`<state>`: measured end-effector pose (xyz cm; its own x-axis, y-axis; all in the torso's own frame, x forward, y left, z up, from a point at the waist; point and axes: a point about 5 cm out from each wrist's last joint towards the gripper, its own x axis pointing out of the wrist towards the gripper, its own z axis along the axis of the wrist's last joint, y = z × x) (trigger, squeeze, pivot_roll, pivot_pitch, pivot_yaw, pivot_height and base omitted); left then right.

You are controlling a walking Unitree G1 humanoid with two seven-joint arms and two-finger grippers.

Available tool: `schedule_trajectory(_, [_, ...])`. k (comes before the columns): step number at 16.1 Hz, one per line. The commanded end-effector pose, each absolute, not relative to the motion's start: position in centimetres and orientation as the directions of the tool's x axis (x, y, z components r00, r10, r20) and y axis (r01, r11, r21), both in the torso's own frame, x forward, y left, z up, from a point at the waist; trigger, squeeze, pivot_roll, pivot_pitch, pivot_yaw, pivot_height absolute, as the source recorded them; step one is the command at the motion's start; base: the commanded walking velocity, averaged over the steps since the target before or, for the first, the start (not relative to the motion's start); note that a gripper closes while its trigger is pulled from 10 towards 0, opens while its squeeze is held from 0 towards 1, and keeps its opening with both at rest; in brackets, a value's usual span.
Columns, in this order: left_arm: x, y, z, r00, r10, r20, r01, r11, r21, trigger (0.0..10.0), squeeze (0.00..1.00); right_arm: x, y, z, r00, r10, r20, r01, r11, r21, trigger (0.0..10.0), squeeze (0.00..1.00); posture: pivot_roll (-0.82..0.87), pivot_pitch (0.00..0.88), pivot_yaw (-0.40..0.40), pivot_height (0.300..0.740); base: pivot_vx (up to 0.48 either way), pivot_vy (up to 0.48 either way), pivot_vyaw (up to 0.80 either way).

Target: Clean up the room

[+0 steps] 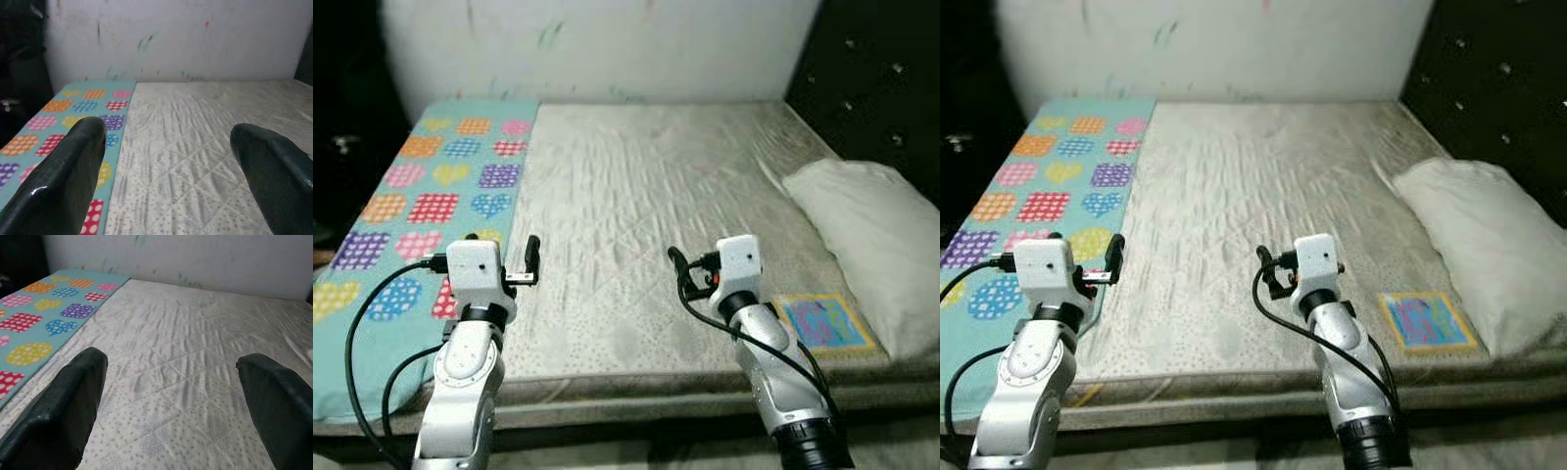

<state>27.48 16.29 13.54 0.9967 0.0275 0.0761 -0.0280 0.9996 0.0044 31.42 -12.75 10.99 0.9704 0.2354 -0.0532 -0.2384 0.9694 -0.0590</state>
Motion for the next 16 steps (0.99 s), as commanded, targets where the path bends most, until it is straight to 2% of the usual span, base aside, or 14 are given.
schedule_trajectory(1, [27.5, 15.9, 13.4, 0.998, 0.011, 0.062, -0.011, 1.000, 0.004, 10.0, 0.00, 31.3, -13.1, 10.8, 0.970, 0.232, -0.066, -0.236, 0.970, -0.057, 10.0, 0.00, -0.11, 0.034, 0.002, 0.740, 0.000, 0.480, 0.00])
schedule_trajectory(4, [27.5, 15.6, 13.3, 0.997, -0.002, 0.071, 0.002, 1.000, -0.001, 10.0, 0.00, 31.2, -12.9, 10.7, 0.966, 0.250, -0.066, -0.253, 0.966, -0.054, 10.0, 0.00, -0.11, 0.026, -0.004, 0.740, 0.000, 0.455, 0.00])
schedule_trajectory(5, [27.4, 15.5, 13.4, 0.996, -0.017, 0.087, 0.015, 1.000, 0.025, 10.0, 0.00, 31.1, -12.8, 10.6, 0.964, 0.257, -0.069, -0.262, 0.963, -0.062, 10.0, 0.00, -0.11, 0.024, -0.004, 0.740, 0.000, 0.000, 0.00])
schedule_trajectory(9, [27.2, 15.2, 13.6, 0.992, -0.075, 0.105, 0.082, 0.995, -0.062, 10.0, 0.00, 31.0, -12.6, 10.5, 0.959, 0.275, -0.072, -0.279, 0.958, -0.068, 10.0, 0.00, -0.12, 0.022, -0.006, 0.740, 0.000, 0.000, 0.00])
schedule_trajectory(16, [27.2, 14.8, 13.6, 0.989, -0.103, 0.111, 0.111, 0.991, -0.076, 10.0, 0.00, 31.0, -12.2, 10.5, 0.949, 0.307, -0.068, -0.312, 0.946, -0.088, 10.0, 0.00, -0.11, 0.009, -0.012, 0.740, 0.283, 0.000, 0.00])
